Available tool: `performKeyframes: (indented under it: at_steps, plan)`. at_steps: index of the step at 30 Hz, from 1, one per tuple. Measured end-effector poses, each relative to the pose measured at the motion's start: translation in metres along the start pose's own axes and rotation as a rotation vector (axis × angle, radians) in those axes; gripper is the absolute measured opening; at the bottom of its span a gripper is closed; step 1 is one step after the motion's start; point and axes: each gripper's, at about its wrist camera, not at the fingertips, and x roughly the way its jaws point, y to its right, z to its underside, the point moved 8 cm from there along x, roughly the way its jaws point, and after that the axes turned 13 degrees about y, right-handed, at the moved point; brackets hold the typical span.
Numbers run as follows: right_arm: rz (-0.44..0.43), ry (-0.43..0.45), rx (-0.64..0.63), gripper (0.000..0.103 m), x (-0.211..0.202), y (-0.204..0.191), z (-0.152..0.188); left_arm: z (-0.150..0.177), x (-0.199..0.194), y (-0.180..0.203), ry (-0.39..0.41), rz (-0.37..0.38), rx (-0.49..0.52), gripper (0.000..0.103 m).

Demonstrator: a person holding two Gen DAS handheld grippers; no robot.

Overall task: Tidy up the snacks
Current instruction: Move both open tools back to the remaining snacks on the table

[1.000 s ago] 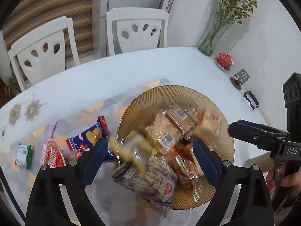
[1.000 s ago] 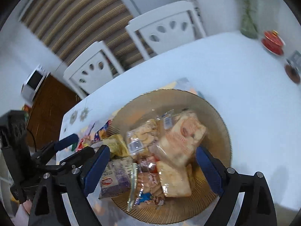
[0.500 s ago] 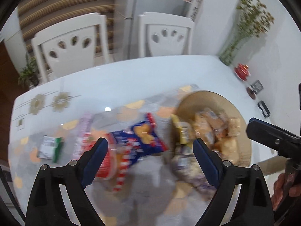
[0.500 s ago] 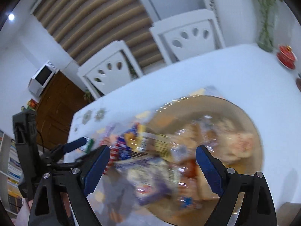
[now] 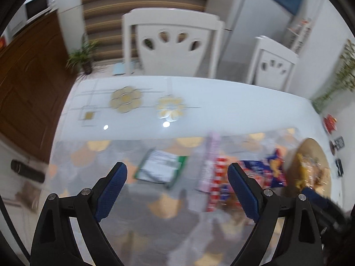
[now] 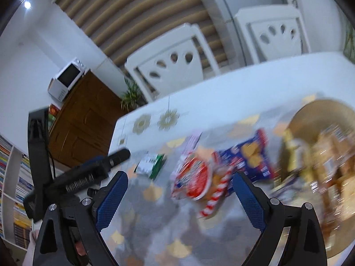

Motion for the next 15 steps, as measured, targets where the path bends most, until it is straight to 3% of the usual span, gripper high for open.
performKeyframes:
  at_steps: [8, 15]
  plan:
    - [0.087, -0.116, -0.011, 0.094, 0.059, 0.005, 0.033, 0.02, 0.04, -0.037, -0.067, -0.02, -0.059, 0.092]
    - [0.158, -0.071, -0.035, 0.094, 0.081, 0.027, 0.023, 0.033, 0.078, -0.023, -0.109, 0.02, -0.003, 0.092]
